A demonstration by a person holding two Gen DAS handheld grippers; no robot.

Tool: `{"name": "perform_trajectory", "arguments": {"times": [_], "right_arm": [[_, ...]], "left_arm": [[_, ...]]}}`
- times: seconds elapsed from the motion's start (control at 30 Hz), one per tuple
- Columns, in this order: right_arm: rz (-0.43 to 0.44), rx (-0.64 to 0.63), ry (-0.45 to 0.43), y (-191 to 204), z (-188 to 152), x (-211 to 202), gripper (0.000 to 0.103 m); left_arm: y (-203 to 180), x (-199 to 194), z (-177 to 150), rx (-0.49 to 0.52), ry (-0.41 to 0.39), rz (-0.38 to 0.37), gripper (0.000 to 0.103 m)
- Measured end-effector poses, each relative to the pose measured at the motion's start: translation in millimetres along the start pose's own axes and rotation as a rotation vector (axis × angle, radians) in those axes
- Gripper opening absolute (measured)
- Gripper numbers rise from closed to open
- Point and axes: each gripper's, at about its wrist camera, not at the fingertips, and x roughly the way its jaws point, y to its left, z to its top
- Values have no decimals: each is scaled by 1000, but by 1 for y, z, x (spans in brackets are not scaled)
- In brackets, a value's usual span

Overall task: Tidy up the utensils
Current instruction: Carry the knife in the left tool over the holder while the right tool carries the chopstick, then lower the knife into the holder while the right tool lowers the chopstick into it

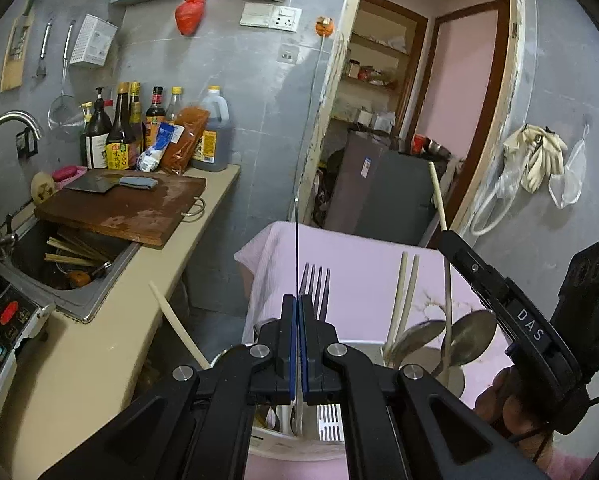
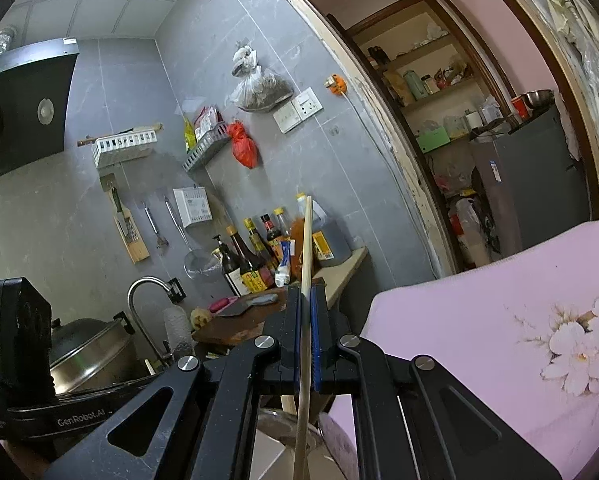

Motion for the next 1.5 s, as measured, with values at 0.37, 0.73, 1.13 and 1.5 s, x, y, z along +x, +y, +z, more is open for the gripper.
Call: {"name": "perform_trajectory", "arguments": {"times": [0.37, 0.73, 1.13, 1.5], "right_arm": [[-1, 5, 14, -5, -5, 2, 4], [47, 78, -21, -12, -4, 5, 4], [49, 105, -60, -17, -18, 7, 4], [34, 8, -74, -6, -14, -3, 4]], "left_arm": [[0, 5, -4, -10, 32, 26, 2], [0, 6, -7, -21, 50, 31, 2], [0, 5, -7, -38, 48, 41, 2], [0, 4, -8, -45, 45, 23, 3]]}}
